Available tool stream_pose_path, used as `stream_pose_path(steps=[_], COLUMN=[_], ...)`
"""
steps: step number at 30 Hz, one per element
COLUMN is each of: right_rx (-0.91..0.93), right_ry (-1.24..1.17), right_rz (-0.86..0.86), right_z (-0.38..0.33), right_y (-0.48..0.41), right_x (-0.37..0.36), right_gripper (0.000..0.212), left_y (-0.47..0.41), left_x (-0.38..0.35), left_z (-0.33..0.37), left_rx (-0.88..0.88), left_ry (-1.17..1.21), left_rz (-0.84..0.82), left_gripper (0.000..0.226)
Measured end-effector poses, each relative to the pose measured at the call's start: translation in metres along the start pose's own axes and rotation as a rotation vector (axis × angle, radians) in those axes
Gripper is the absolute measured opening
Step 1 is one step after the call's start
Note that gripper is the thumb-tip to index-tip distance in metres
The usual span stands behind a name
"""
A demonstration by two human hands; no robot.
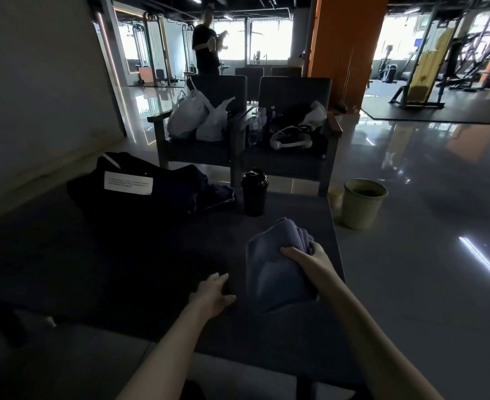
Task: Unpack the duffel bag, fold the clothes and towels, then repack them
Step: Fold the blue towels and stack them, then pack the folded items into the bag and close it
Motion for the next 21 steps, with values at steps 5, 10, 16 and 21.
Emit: stream_pose_path(steps=[5, 10, 16, 21], right_rx=[0.003, 0.02, 0.028, -0.011], right_ry=[-0.003, -0.01, 0.006, 0.036], right_rz=[0.002, 0.016, -0.007, -0.006], right_z=[0.006, 0.01, 0.026, 0.038], right_y=[-0.011, -0.044, -0.091, -0.112], right_x=[-0.013, -0.021, -0.036, -0.045], right_gripper=[0.087, 0.081, 0.069, 0.073], left_y=[-0.019, -0.046, -0.043, -0.043], left_x=[0.014, 0.003, -0.02, -0.021], left_z=[-0.013, -0.026, -0.032, -0.034], left_rx=[-0.016, 0.006, 0.057, 0.062], left_ry=[-0.195, -0.115, -0.147, -0.211], left_rz=[0.101, 0.191, 0.325, 0.325], left_gripper=[0.054, 0.05, 0.05, 0.057])
Point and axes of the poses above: each hand's wrist, its own y-axis away from the middle knuckle, its own x-axis out of the back of the hand, z = x × y, the point moved 6 cm from there along -y, towards the middle knuckle, and after that the axes turned 11 degrees about -y, right-handed, at the moved point
